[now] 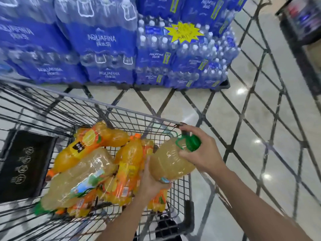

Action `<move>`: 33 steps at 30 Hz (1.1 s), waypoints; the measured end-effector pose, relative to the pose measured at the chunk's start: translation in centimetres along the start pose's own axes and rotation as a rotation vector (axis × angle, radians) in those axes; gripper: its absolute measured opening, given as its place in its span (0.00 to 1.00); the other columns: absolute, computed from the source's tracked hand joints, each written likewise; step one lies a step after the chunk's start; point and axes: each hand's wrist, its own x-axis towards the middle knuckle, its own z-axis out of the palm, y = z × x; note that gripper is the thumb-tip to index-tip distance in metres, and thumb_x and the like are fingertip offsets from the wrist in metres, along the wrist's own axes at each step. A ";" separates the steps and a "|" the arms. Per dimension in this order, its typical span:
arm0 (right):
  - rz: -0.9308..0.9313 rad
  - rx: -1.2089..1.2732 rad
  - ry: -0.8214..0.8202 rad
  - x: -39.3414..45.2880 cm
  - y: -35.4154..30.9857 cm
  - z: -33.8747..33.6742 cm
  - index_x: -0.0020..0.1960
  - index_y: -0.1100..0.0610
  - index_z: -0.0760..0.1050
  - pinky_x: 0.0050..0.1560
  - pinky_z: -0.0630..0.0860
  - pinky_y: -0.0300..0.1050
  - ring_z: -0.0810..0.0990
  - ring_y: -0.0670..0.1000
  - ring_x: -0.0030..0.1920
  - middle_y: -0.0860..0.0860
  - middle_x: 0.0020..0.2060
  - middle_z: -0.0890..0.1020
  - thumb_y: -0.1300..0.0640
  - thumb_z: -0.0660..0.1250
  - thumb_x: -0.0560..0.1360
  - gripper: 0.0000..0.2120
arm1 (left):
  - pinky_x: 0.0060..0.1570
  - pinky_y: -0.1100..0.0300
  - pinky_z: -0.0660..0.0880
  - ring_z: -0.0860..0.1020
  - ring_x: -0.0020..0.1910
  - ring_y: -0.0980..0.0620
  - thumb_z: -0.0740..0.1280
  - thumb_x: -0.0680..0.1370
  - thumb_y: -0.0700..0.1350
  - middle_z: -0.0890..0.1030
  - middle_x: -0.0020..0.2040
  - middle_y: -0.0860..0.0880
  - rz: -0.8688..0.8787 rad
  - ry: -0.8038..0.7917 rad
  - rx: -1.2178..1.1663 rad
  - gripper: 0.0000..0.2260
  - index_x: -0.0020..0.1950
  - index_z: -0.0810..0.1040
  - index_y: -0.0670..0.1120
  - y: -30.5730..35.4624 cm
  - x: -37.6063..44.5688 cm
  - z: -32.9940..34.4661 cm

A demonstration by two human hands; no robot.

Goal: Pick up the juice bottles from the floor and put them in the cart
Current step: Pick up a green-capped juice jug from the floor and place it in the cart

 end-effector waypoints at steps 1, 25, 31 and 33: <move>0.013 -0.018 -0.024 0.2 0.2 0.1 0.63 0.45 0.80 0.60 0.78 0.40 0.80 0.38 0.56 0.34 0.59 0.79 0.61 0.78 0.62 0.31 | 0.54 0.66 0.78 0.73 0.65 0.52 0.84 0.58 0.34 0.71 0.71 0.48 -0.001 0.008 0.006 0.61 0.80 0.49 0.54 -0.7 0.1 0.5; 0.187 -0.411 -0.245 10.7 -3.5 10.6 0.44 0.49 0.73 0.42 0.73 0.47 0.79 0.60 0.50 0.57 0.48 0.80 0.39 0.72 0.67 0.16 | 0.42 0.65 0.78 0.80 0.41 0.62 0.80 0.67 0.52 0.84 0.48 0.58 -0.202 -0.098 0.153 0.36 0.72 0.70 0.48 3.0 -1.0 -8.6; 0.175 -0.498 -0.173 8.4 -4.4 10.2 0.52 0.53 0.84 0.41 0.77 0.46 0.80 0.56 0.44 0.51 0.37 0.77 0.41 0.72 0.70 0.18 | 0.51 0.59 0.79 0.77 0.61 0.56 0.77 0.64 0.65 0.72 0.69 0.58 -0.131 -0.205 0.278 0.39 0.73 0.68 0.61 4.1 -2.7 -12.1; 0.237 -0.501 -0.163 7.9 -3.8 9.4 0.48 0.55 0.84 0.42 0.80 0.46 0.78 0.54 0.41 0.49 0.33 0.75 0.42 0.73 0.71 0.17 | 0.46 0.60 0.80 0.79 0.59 0.56 0.78 0.69 0.56 0.73 0.68 0.56 -0.151 -0.257 0.174 0.37 0.74 0.65 0.61 4.4 -3.5 -11.5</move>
